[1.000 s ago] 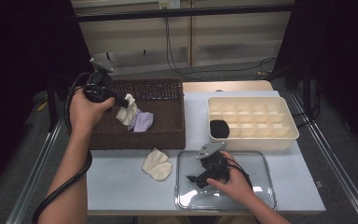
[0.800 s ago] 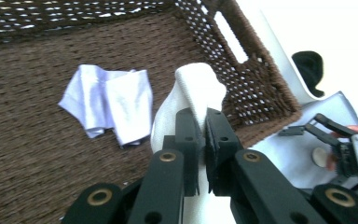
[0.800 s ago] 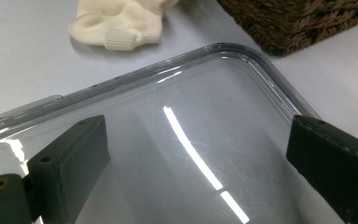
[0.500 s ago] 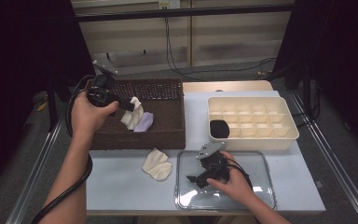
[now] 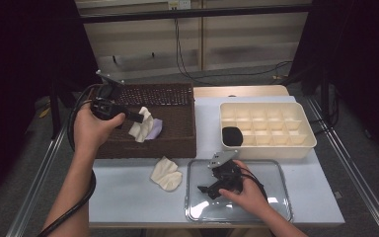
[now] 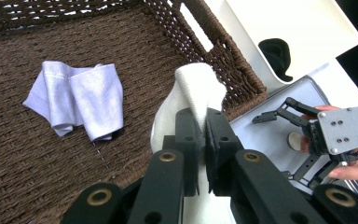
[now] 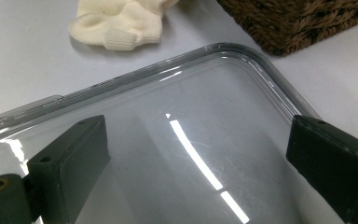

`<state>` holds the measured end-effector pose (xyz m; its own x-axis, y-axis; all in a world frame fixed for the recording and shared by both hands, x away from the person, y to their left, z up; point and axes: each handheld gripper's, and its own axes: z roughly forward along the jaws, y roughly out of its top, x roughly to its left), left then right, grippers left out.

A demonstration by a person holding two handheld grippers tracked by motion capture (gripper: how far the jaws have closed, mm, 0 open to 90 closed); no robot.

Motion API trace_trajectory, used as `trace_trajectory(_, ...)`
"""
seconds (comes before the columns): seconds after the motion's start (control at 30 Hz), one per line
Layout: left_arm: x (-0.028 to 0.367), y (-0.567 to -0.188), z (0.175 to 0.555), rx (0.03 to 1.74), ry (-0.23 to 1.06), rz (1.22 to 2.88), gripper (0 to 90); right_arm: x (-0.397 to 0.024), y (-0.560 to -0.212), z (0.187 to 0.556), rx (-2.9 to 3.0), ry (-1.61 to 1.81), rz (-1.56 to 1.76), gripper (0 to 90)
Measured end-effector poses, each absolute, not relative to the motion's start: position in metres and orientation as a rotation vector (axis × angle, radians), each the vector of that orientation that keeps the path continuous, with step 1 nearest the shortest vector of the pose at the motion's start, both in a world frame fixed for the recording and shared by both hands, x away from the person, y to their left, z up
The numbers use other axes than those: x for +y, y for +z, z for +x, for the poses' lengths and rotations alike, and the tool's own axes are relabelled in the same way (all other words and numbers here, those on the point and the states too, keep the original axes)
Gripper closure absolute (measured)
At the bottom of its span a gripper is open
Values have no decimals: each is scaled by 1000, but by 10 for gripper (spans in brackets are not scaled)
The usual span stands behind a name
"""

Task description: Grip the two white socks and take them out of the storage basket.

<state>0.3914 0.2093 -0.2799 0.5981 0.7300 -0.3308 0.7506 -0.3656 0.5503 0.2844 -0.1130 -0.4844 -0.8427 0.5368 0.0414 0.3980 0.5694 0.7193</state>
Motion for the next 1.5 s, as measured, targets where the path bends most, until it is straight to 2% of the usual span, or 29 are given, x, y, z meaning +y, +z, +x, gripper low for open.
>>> trace_trajectory(0.5, 204, -276, 373, 1107, -41, 2168, 850, -113, -484, 285, 2618, 1132, 786, 51)
trace_trajectory(1.07, 186, -301, 353, 1027, -75, 2199, 825, -113, -484, 285, 2619, 1132, 789, 51)
trace_trajectory(1.1, 185, -304, 353, 1023, -67, 2203, 803, -113, -484, 284, 2619, 1132, 789, 51)
trace_trajectory(1.13, 184, -305, 352, 1022, -58, 2190, 722, -113, -484, 284, 2618, 1132, 788, 51)
trace_trajectory(1.23, 182, -311, 349, 1020, -12, 2189, 604, -113, -484, 284, 2618, 1132, 788, 51)
trace_trajectory(1.27, 182, -313, 349, 1014, 18, 2191, 494, -113, -484, 284, 2618, 1132, 788, 51)
trace_trajectory(1.3, 181, -315, 349, 1009, 45, 2208, 431, -113, -484, 284, 2618, 1132, 788, 51)
trace_trajectory(1.37, 182, -320, 349, 1024, 61, 2203, 374, -113, -484, 284, 2619, 1132, 789, 51)
trace_trajectory(1.43, 184, -325, 349, 1031, 77, 2210, 269, -113, -484, 284, 2619, 1132, 789, 51)
trace_trajectory(1.5, 185, -331, 348, 1039, 107, 2216, 227, -113, -484, 284, 2623, 1128, 785, 51)
